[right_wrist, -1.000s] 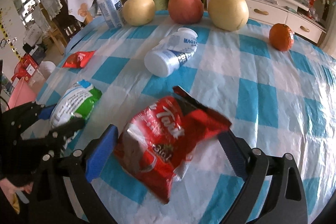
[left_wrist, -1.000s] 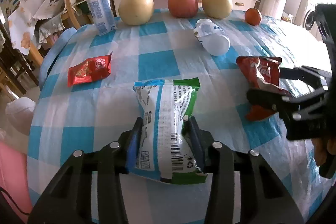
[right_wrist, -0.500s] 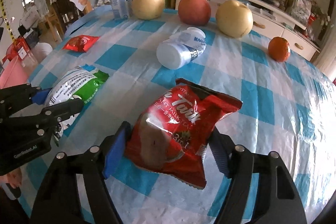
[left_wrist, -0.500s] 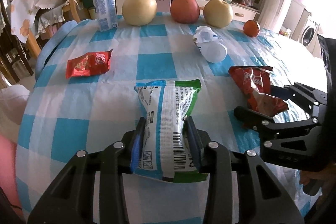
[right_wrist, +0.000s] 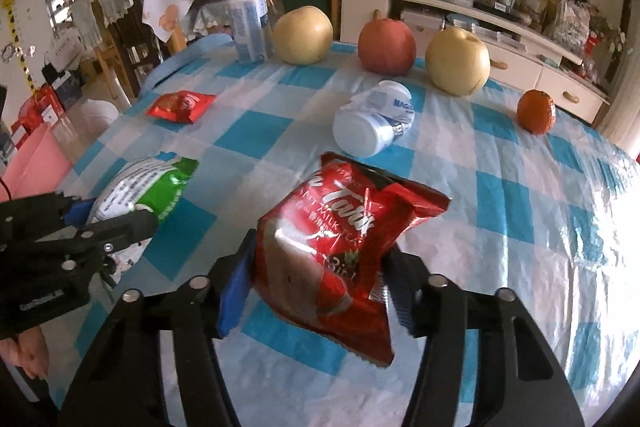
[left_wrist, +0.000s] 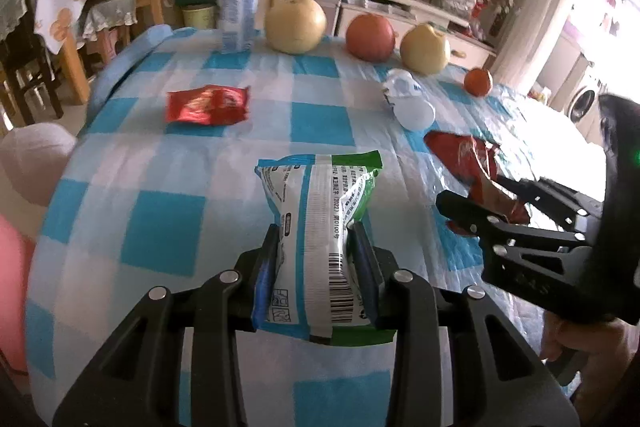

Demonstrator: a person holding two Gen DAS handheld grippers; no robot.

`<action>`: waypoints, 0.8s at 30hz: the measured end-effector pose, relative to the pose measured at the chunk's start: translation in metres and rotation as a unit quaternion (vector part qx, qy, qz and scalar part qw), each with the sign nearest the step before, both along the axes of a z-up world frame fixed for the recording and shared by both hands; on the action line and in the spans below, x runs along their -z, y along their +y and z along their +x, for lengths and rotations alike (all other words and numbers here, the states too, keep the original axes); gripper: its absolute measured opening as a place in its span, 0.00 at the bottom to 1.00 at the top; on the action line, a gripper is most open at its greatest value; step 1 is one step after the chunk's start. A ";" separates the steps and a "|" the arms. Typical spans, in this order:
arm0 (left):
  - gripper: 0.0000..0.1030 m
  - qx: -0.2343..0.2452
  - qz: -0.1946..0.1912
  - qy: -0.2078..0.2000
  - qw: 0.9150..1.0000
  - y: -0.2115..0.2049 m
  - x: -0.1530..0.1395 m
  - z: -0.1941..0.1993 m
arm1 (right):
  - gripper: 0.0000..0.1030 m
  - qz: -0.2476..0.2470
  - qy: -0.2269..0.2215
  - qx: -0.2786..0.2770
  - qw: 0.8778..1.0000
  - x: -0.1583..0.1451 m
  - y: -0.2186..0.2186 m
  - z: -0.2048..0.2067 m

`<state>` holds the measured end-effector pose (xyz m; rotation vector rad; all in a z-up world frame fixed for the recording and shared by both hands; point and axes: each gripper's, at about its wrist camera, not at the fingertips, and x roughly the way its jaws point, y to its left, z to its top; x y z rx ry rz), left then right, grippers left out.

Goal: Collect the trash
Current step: 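Carry both packets to the pink bin and open both tools to drop them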

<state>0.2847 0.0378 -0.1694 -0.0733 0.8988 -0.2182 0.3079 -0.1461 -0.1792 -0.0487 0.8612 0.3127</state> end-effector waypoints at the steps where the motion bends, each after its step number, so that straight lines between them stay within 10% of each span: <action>1: 0.36 -0.004 -0.003 -0.003 1.000 0.004 -0.003 -0.004 | 0.52 0.002 0.000 0.000 1.000 0.000 0.001 -0.001; 24: 0.36 -0.095 -0.050 -0.079 0.991 0.113 -0.070 -0.053 | 0.49 0.059 -0.048 -0.055 0.996 -0.055 0.071 -0.060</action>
